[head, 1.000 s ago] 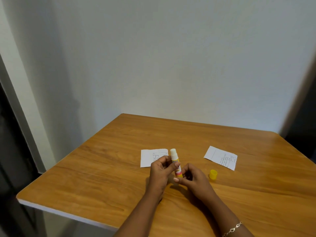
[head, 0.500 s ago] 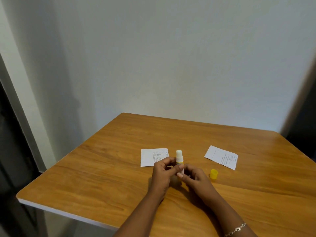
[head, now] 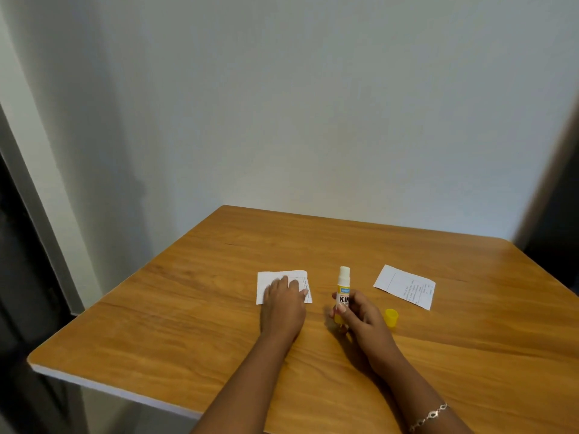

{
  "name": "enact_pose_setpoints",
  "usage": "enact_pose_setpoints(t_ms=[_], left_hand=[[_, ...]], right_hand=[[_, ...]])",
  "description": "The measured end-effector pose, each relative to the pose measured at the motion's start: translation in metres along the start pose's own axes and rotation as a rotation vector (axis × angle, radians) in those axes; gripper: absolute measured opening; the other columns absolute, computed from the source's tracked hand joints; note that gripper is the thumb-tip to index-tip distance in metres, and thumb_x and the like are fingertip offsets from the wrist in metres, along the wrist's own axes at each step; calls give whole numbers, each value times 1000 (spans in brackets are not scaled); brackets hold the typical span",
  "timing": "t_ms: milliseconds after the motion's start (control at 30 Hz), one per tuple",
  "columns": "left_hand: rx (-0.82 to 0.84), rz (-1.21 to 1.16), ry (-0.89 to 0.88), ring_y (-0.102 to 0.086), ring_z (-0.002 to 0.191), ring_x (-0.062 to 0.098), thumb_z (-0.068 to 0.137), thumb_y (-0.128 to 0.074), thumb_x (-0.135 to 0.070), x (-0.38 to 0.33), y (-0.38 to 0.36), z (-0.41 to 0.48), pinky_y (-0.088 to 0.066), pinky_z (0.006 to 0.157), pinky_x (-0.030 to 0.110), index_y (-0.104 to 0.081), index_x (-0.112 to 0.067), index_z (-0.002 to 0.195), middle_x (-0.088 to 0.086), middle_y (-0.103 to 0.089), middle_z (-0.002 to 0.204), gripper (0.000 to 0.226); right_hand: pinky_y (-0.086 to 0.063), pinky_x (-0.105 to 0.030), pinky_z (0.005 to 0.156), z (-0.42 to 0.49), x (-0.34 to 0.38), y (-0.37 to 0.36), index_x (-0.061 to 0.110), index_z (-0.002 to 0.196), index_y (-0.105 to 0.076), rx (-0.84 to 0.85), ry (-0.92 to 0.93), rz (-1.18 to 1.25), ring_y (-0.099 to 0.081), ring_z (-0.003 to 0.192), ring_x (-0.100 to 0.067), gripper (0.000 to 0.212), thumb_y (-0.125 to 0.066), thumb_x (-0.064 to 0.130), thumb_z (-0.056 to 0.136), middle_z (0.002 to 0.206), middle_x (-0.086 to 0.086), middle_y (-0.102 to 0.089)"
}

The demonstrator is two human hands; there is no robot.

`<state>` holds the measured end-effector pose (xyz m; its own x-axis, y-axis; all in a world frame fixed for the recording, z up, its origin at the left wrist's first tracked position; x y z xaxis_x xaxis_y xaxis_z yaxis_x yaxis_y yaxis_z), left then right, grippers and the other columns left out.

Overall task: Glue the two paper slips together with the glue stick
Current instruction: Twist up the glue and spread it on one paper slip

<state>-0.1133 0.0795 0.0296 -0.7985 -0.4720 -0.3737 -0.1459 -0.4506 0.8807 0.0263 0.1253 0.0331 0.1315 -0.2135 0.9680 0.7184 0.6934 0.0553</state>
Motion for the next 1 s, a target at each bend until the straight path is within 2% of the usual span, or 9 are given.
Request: enact_pose_setpoints(t_ms=[100,300,433,500,567,700,767,867,1000], left_hand=[[-18,37,-62,-47,113,27,96,-33,-31,-14,5,-10,-36,95,37,-55,-6,110,13,-56,119,35],[-50,28,-170,-51,103,26,95,-36,-28,-38,15,-40,-39,86,37,-57,-9,102,10,-60,109,30],[-108,9,-233,-61,76,24,84,-57,-21,-46,19,-56,-49,65,34,-63,-14,76,4,-66,78,12],[-123,3,-230,-61,66,19,74,-68,-19,-44,17,-59,-51,58,29,-62,-18,69,0,-64,69,8],[-120,-47,-240,-60,68,19,73,-68,-18,-44,16,-60,-52,60,29,-63,-17,74,0,-64,73,5],[-136,-24,-252,-60,69,18,71,-67,-21,-47,18,-59,-51,61,31,-62,-19,75,-1,-63,74,7],[-132,-60,-247,-60,79,20,78,-62,-20,-47,19,-59,-51,72,37,-63,-16,81,2,-64,82,5],[-74,-115,-202,-53,102,20,88,-51,-21,-43,18,-57,-38,99,40,-61,-14,99,5,-61,104,16],[-60,-105,-197,-53,105,20,88,-49,-22,-42,16,-56,-38,101,41,-60,-15,102,4,-61,107,19]], right_hand=[[-41,-16,56,0,0,1,14,99,-57,-9,-1,-7,-56,78,-13,13,-48,9,91,79,2,-62],[-41,-22,57,0,1,3,15,95,-60,-28,-27,38,-56,77,-11,13,-49,10,91,82,2,-63],[-42,-25,60,-2,4,6,6,102,-60,-35,-38,103,-57,77,-16,17,-50,13,90,81,-5,-62],[-42,-26,58,-3,10,9,14,109,-56,-73,-27,198,-57,70,-16,20,-48,13,90,75,-5,-60],[-43,-28,61,0,13,15,21,109,-52,-152,-39,343,-54,63,-15,22,-45,10,91,69,-5,-57],[-40,-28,61,20,27,19,16,94,-59,-217,-39,556,-47,59,-14,16,-48,7,88,63,-2,-48],[-44,-26,61,34,34,16,12,94,-62,-208,-35,483,-49,60,-13,15,-55,4,84,67,-2,-51],[-48,-25,56,56,38,5,12,89,-63,-167,-24,255,-51,59,-17,12,-59,3,83,70,-6,-56],[-49,-25,57,79,31,-23,-1,91,-64,-6,-12,-80,-56,59,-17,13,-61,9,83,72,-10,-62]])
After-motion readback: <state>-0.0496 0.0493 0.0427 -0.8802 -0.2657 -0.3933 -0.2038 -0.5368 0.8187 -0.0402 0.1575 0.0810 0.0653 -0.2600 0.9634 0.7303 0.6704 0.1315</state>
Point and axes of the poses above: each hand's wrist, its own z-axis towards the middle knuckle, its own y-axis out of the back of the hand, x = y × z, the point moved 10 cm from there along z, towards the middle knuckle
